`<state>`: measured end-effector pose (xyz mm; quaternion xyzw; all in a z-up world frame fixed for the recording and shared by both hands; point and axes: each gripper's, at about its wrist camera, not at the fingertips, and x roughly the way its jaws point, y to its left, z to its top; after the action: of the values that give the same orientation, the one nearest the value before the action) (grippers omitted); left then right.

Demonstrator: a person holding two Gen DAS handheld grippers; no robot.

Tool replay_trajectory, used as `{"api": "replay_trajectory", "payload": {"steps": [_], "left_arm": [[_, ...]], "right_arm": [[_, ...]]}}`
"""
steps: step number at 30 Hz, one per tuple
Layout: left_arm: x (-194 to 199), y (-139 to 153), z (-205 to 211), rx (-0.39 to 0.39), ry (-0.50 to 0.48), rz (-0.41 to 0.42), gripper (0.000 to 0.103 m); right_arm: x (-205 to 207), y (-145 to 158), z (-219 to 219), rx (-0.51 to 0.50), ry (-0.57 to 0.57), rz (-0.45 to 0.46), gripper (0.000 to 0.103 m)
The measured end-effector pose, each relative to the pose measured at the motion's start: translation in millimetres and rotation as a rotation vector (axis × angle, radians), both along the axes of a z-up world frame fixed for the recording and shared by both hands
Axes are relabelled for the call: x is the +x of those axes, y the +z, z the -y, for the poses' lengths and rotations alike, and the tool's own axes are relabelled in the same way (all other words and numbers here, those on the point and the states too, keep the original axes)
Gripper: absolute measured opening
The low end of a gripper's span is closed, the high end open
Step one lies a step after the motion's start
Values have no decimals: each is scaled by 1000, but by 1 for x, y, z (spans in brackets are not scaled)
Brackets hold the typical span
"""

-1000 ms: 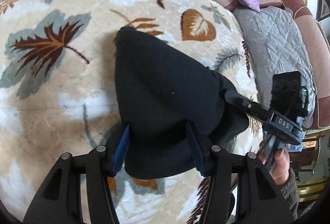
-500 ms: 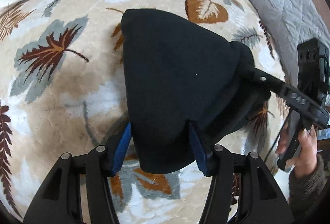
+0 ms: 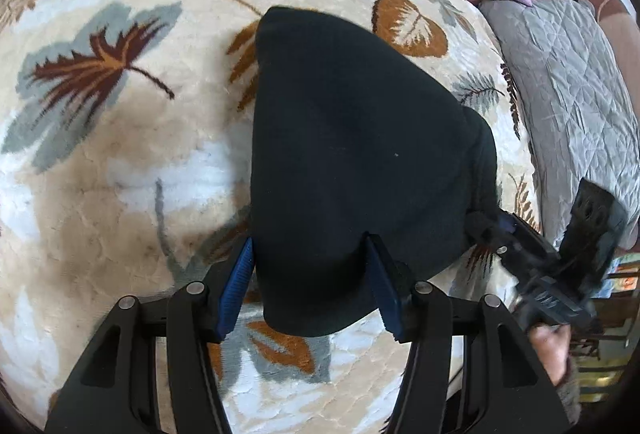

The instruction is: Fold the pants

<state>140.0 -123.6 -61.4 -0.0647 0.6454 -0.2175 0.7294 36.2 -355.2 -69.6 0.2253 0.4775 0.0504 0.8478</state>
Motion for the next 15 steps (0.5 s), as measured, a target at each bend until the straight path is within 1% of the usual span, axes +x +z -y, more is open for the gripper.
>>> {"api": "replay_trajectory", "payload": {"steps": [1, 2, 4, 6, 7, 9, 11, 13, 15], "left_arm": [[0, 0, 0, -9, 11, -8, 56], [-1, 3, -2, -13, 16, -3, 56], [-6, 12, -7, -27, 13, 14, 56], [-10, 23, -14, -37, 13, 48, 55], [-13, 28, -20, -46, 17, 66, 55], [-17, 36, -32, -65, 30, 91, 55], [-19, 43, -48, -82, 55, 117, 55], [-17, 44, -56, -88, 61, 129, 55], [-14, 40, -56, -96, 35, 119, 55]], "right_arm": [[0, -5, -1, -55, -1, -5, 68], [0, -6, 1, -53, -11, -7, 68], [-4, -1, 12, 46, -61, 11, 65], [-11, 11, 18, 96, -92, 48, 65], [-18, 20, 21, 119, -109, 71, 67], [-28, 32, 25, 133, -136, 88, 67], [-35, 36, 27, 168, -150, 90, 67], [-35, 33, 27, 218, -153, 76, 67], [-32, 30, 25, 226, -154, 62, 67]]}}
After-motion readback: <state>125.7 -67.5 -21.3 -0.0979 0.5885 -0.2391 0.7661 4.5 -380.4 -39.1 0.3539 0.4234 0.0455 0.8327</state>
